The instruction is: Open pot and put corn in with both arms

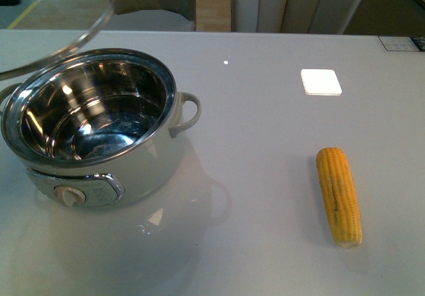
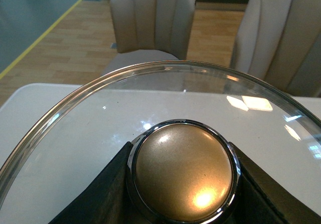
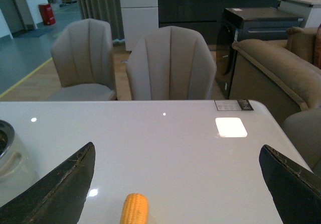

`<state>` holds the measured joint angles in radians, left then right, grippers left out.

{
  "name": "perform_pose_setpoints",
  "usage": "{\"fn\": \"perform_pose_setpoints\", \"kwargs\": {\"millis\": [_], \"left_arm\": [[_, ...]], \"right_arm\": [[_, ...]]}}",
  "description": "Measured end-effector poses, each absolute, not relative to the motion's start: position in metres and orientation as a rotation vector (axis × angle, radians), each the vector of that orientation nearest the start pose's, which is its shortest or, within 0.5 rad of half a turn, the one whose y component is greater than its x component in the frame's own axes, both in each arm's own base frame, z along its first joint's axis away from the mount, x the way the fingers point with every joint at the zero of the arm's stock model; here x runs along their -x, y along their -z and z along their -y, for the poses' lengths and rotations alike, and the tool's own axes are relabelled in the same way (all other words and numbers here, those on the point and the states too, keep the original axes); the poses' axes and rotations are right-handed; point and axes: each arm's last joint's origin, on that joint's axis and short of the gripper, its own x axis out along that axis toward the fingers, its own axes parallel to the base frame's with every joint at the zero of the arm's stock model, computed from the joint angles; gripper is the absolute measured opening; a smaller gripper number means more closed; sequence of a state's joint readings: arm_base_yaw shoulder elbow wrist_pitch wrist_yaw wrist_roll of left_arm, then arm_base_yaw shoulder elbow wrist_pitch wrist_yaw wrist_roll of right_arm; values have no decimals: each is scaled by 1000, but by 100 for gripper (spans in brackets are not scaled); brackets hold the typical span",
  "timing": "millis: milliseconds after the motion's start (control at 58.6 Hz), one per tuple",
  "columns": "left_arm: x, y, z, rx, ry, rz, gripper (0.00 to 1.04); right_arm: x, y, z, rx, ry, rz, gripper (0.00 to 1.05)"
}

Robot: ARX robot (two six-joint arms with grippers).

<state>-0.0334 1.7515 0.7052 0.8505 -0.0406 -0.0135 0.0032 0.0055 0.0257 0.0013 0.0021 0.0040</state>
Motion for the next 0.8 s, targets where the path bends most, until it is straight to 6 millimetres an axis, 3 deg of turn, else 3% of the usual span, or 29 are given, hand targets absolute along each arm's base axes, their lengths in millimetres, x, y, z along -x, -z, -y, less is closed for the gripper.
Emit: {"fn": "perform_pose_setpoints", "kwargs": {"millis": [205,426,597,802], "left_arm": [[-336,-161,-52,-8,-186,-152,46],[-323,-123,-127,-9,-394,-202,46],[-313,-82,-161,-4,-476,-252,46],[-311,-35,-180,21,-509,-333,46]], "right_arm": [[-96,-172,0,-4,-1,22,96],[-96,-172,0,-4,-1,22,96],[-96,-172,0,-4,-1,22,96],[-96,-172,0,-4,-1,22,96]]}}
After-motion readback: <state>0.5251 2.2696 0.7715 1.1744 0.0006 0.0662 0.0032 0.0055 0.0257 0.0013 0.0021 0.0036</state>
